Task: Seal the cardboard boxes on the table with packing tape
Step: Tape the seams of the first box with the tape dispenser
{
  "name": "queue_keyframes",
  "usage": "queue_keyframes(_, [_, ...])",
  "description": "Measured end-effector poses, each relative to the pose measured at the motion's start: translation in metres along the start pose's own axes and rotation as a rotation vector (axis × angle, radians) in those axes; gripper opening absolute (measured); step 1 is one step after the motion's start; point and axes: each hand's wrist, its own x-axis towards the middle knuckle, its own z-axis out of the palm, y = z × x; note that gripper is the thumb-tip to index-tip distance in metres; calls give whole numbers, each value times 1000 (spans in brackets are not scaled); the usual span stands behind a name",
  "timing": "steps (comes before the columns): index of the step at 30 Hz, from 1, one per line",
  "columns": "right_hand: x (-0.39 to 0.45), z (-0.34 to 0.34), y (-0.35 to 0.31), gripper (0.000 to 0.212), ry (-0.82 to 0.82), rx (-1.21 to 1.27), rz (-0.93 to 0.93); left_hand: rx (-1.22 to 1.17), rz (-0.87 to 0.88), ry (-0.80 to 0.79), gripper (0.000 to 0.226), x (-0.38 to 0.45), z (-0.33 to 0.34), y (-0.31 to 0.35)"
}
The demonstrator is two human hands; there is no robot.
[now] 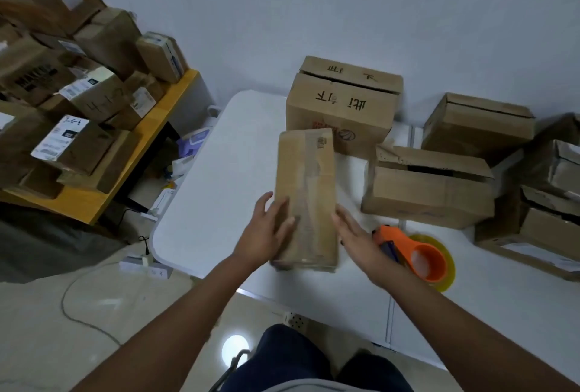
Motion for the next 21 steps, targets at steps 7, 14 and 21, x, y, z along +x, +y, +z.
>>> queue_keyframes(7, [20,42,-3,96,-311,-126,42,609,-366,-140,113,-17,-10,-3])
queue_keyframes(14, [56,18,-31,60,-82,-173,-19,547,-367,-30,95,41,-40,-31])
queue_keyframes(21, [76,-9,-50,41,154,-15,0,466,-319,15,86,154,-66,-50])
